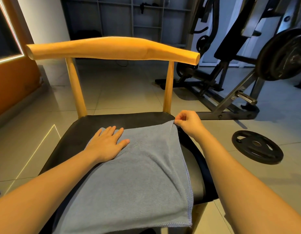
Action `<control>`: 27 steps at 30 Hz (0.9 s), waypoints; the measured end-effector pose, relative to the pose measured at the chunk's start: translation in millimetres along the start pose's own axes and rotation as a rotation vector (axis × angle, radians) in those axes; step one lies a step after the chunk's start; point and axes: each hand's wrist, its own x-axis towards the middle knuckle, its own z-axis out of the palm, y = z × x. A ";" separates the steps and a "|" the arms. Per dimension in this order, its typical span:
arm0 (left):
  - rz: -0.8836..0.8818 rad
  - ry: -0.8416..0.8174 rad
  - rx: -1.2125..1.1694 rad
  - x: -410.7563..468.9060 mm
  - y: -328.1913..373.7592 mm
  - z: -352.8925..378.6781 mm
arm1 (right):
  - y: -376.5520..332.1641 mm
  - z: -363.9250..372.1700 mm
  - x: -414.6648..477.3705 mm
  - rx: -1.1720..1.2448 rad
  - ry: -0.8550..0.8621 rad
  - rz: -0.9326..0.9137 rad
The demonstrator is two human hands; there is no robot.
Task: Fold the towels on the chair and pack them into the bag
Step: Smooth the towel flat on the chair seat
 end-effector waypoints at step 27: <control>-0.045 -0.034 -0.085 -4.4 4.0 -12.3 | -19.8 3.5 -7.1 0.018 -0.142 0.426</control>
